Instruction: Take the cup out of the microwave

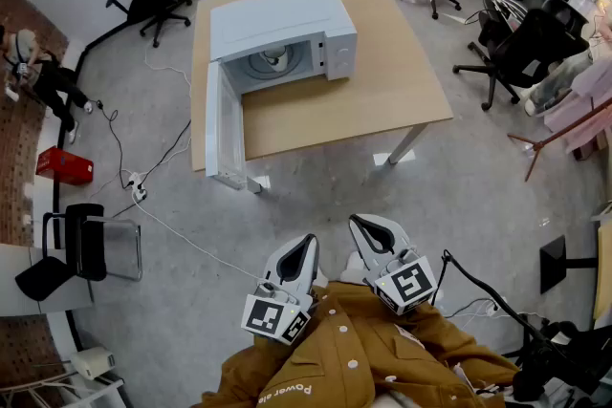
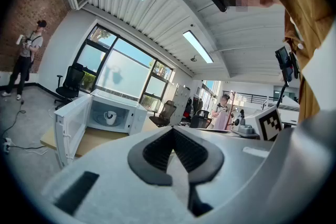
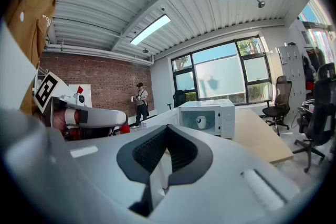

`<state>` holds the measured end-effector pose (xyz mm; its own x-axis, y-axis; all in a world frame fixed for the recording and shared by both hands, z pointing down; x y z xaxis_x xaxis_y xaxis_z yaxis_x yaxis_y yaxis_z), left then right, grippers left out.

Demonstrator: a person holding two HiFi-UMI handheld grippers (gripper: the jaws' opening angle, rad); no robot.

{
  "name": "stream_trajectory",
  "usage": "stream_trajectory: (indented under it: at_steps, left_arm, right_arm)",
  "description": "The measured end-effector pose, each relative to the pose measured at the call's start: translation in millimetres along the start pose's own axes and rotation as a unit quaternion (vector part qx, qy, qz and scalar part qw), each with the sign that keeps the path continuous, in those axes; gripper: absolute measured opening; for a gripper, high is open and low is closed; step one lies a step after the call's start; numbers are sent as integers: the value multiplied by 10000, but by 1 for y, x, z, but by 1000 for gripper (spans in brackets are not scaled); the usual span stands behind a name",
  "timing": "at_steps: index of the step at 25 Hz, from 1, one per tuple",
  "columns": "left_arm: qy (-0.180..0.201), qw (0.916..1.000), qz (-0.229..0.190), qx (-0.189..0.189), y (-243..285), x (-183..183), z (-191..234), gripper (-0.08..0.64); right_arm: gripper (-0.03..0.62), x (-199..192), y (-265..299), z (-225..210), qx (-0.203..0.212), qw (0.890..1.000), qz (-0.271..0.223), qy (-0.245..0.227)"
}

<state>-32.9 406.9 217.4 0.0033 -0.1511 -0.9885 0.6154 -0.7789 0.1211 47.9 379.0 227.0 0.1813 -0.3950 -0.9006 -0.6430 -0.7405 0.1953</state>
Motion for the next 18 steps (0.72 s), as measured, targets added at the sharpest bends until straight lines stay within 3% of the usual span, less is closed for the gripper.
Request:
stream_trajectory:
  at_steps: [9,13,15,18]
  left_arm:
    - [-53,9999,-83,-46,-4,-2,13,0]
    - [49,9999,-105,31,-7,-3,17,0]
    - [124,9997,-132,172,-12,-3,23,0]
    - [78,9994,-225,256,-17,-1,34,1]
  right_arm:
    - [5,-9,8,3,-125,9999,9,-24]
    - [7,-5,7,12,78,9996,-197,166]
    - [205,-4,10,18,160,9993,-239,247]
    - [207,-2,13,23,84,9994,-307,127]
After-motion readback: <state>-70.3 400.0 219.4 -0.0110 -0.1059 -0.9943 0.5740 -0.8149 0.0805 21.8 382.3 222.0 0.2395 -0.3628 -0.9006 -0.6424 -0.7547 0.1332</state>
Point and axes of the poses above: the fingertips, and each gripper's own axes: y forward along the fingers, z to its left, x out of its top, the point moved 1 cm from there along -y, backward along the fingers, and after that the axes turned 15 degrees about y, right-handed, at the moved point
